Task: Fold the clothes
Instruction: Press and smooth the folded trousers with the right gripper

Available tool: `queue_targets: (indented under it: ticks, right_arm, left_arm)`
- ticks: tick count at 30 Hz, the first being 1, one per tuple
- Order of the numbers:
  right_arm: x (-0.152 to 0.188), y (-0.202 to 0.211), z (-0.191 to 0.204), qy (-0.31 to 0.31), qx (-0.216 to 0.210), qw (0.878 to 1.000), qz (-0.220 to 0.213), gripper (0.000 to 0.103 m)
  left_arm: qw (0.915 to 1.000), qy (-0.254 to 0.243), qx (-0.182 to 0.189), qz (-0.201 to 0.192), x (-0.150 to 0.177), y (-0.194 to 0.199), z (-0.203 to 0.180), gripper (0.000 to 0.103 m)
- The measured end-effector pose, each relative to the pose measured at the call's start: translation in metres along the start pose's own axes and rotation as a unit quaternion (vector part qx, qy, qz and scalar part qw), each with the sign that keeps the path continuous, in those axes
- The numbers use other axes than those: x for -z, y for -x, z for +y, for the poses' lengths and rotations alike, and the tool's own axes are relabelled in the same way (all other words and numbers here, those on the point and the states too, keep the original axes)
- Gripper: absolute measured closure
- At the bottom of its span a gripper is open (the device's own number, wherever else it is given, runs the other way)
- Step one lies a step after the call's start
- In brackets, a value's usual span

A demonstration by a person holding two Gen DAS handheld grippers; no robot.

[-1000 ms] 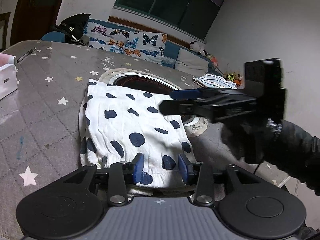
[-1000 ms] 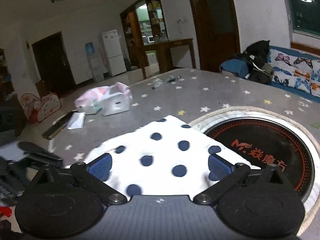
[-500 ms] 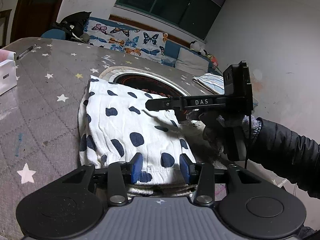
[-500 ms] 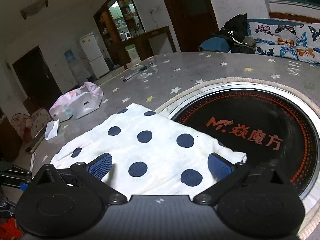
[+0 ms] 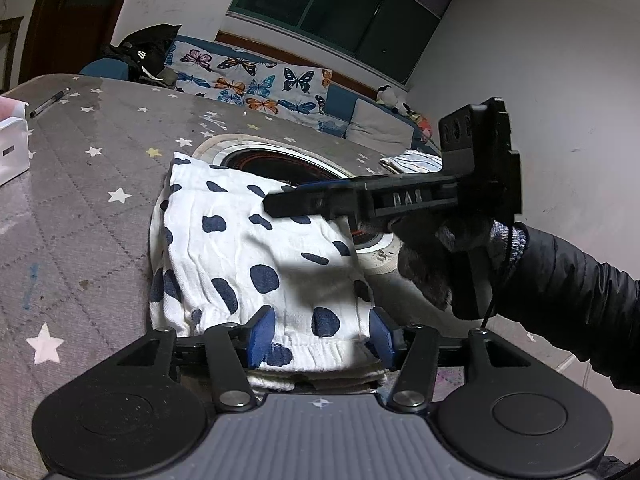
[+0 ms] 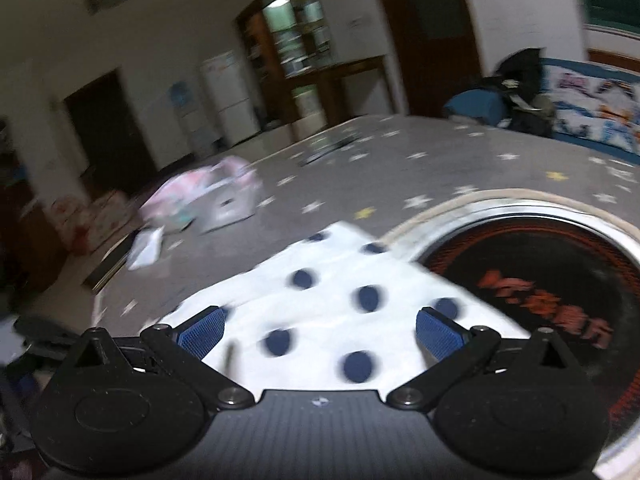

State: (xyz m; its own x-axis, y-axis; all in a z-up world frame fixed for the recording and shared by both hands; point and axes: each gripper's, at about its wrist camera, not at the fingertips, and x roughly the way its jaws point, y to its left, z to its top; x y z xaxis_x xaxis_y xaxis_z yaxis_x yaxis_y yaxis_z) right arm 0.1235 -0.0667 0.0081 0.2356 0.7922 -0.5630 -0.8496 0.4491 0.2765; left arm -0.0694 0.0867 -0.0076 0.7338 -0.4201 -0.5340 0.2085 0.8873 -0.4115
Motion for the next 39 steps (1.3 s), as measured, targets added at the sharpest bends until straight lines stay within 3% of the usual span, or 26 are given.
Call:
queue_targets:
  ticks: [3,8,18,28,39]
  right_arm:
    - [0.0,-0.006,0.02,0.04,-0.025,0.999,0.02,0.0]
    - [0.0,-0.024,0.04,0.097,-0.022,0.993,0.057,0.0]
    - [-0.012,-0.052,0.04,0.131,-0.004,0.987,0.096,0.0]
    - [-0.036,-0.083,0.022,0.122,0.004,0.987,0.104,0.0]
    - [-0.049,-0.099,-0.01,0.077,0.06,0.99,0.105,0.0]
  left_arm:
    - [1.0,0.0,0.004,-0.001,0.001,-0.001,0.0,0.044]
    - [0.9999,-0.001,0.01,-0.004,0.002,-0.002,-0.002,0.038]
    - [0.9998,0.0,0.019,-0.009,0.006,-0.002,-0.002,0.032]
    - [0.9995,0.006,0.029,-0.012,0.008,-0.001,0.001,0.029]
    - [0.9994,0.008,0.029,-0.015,0.007,0.006,0.001,0.029]
